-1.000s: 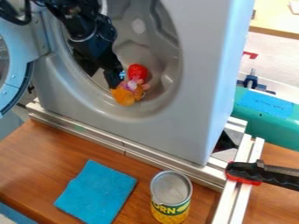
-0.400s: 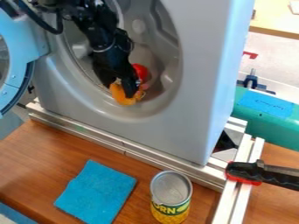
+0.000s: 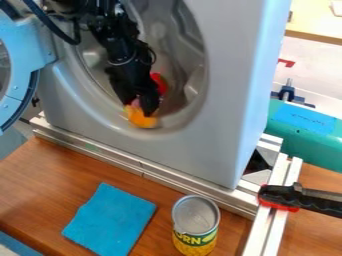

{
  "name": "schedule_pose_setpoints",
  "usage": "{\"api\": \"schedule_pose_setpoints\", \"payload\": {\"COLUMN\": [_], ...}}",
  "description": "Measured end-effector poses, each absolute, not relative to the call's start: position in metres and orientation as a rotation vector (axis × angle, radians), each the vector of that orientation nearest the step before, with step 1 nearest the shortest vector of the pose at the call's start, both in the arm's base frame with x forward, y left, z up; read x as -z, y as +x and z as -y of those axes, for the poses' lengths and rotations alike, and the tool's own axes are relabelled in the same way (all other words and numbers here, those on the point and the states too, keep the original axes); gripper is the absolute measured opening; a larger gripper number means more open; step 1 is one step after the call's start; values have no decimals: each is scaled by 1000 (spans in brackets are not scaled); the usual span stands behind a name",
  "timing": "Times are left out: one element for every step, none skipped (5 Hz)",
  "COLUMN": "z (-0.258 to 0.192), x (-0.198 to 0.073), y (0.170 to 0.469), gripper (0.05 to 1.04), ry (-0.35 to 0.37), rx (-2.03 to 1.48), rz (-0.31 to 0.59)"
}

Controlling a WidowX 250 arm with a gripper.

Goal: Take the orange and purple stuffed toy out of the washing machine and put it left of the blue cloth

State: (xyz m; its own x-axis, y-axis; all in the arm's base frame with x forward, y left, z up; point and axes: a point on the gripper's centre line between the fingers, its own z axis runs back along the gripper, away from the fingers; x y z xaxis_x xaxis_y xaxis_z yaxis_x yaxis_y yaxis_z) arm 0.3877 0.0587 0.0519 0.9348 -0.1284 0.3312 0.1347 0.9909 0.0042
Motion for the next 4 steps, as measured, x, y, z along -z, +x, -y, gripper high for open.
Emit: {"api": "schedule_pose_setpoints", "payload": {"z": [-58,-57,-53,-71], "x": [-51,-49,-66,-77], "y": [386,376,343,297], "gripper": [590,547,525,525], "ry": [1,9,8,26], "rx": [140,149,179,165], "rz": [328,306,264,200]}}
